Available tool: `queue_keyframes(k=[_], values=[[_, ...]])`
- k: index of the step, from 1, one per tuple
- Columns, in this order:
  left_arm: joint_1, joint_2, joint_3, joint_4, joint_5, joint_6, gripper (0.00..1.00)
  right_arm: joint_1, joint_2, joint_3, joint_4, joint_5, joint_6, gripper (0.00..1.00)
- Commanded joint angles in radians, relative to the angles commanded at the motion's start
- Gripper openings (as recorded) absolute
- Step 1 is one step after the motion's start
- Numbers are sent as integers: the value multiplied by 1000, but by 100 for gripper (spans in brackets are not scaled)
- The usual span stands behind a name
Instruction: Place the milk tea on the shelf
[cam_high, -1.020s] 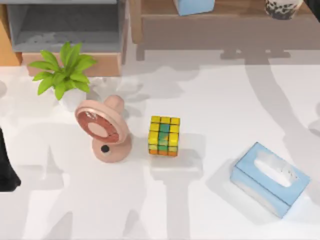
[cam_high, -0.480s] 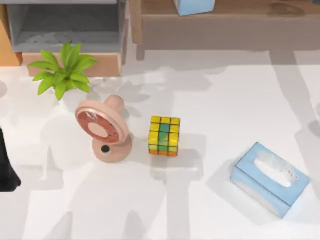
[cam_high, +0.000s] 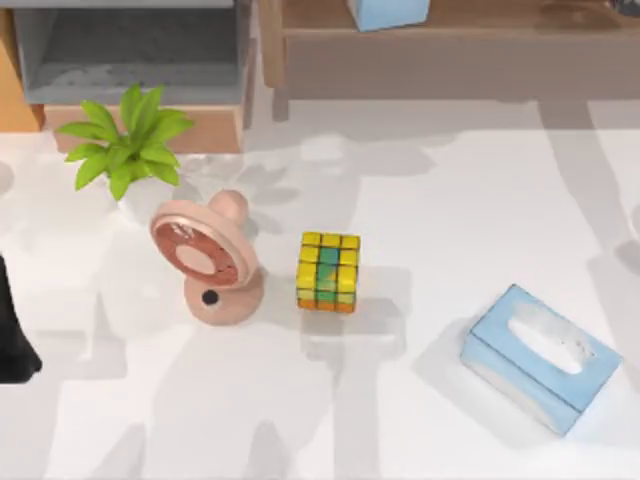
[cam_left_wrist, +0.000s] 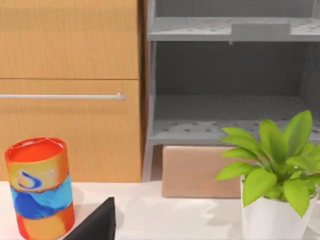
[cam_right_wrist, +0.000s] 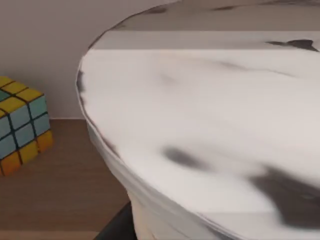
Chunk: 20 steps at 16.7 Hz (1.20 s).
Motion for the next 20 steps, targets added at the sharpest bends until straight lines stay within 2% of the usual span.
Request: queue_keyframes(k=[10,20], values=[[0,0,0,0,0,0,100,-11,119,70,74,-6,-3,0],[0,0,0,0,0,0,100,-11,119,70,74,-6,-3,75]])
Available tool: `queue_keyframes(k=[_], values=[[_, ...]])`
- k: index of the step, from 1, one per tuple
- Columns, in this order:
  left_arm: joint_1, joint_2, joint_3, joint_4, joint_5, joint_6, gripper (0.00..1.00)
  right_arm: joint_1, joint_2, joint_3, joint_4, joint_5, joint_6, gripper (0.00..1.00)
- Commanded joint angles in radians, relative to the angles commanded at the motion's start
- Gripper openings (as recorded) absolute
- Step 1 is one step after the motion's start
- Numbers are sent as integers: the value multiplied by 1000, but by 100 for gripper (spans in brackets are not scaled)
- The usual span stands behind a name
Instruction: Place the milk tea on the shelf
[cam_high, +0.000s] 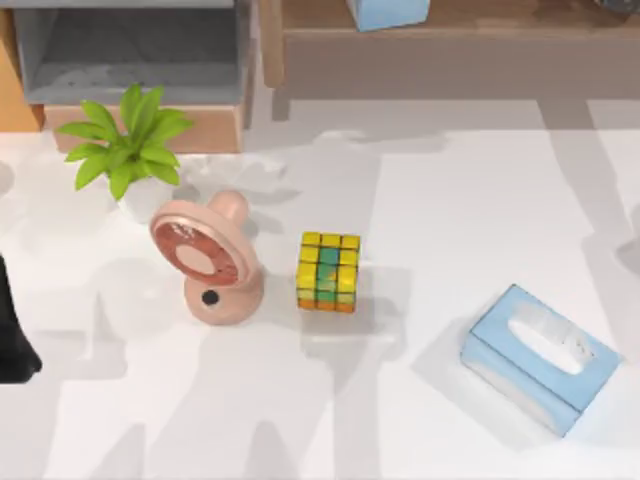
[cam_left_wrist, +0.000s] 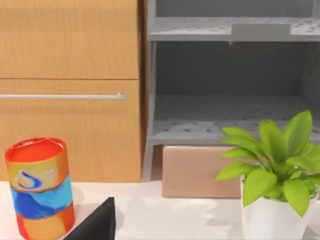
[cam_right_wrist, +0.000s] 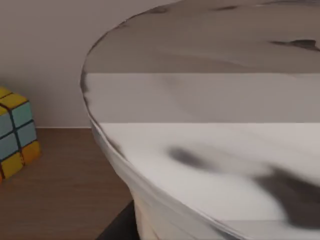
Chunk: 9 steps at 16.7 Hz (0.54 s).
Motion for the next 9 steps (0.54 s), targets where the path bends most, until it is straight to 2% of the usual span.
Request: queue_keyframes(k=[3,9], values=[[0,0,0,0,0,0,100,0,0,0,0,0,0,98],[0,0,0,0,0,0,100,0,0,0,0,0,0,100]])
